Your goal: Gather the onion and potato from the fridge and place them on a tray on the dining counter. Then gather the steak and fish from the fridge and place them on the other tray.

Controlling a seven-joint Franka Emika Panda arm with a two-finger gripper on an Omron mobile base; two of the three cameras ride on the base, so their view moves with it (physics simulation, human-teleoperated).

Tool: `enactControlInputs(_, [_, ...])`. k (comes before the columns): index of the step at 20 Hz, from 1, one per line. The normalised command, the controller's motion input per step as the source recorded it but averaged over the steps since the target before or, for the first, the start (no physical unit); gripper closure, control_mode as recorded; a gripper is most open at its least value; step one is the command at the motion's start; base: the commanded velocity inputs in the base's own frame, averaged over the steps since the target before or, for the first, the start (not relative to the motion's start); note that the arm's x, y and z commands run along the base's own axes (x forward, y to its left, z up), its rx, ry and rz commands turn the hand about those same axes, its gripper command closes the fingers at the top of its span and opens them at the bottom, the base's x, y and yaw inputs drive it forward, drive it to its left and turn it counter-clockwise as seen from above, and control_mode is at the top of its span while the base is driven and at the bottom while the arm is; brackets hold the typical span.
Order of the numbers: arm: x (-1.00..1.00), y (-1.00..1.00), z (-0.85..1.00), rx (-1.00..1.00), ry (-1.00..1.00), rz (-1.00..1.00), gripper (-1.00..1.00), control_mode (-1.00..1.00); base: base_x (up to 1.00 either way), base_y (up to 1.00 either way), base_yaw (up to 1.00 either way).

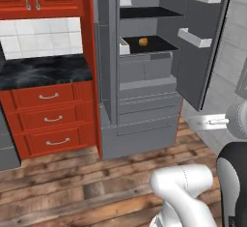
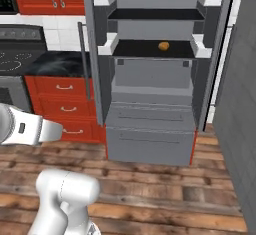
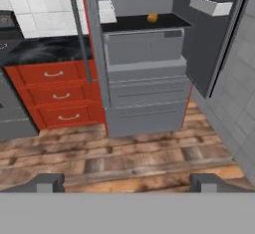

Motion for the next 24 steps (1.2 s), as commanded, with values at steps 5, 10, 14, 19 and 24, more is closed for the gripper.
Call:
enactControlInputs(5, [0.00, 0.00, 0.00, 0.00, 0.00, 0.00, -1.00, 1.00, 0.00, -0.54, 0.18])
enactControlInputs(10, [0.00, 0.00, 0.00, 0.00, 0.00, 0.00, -1.00, 1.00, 0.00, -0.38, 0.09])
enactControlInputs(14, [0.00, 0.00, 0.00, 0.00, 0.00, 0.00, -1.00, 1.00, 0.16, -0.36, 0.07])
enactControlInputs(19, [0.00, 0.00, 0.00, 0.00, 0.00, 0.00, -1.00, 1.00, 0.53, -0.43, 0.06])
enactControlInputs(24, [0.00, 0.00, 0.00, 0.00, 0.00, 0.00, -1.00, 1.00, 0.74, -0.42, 0.03])
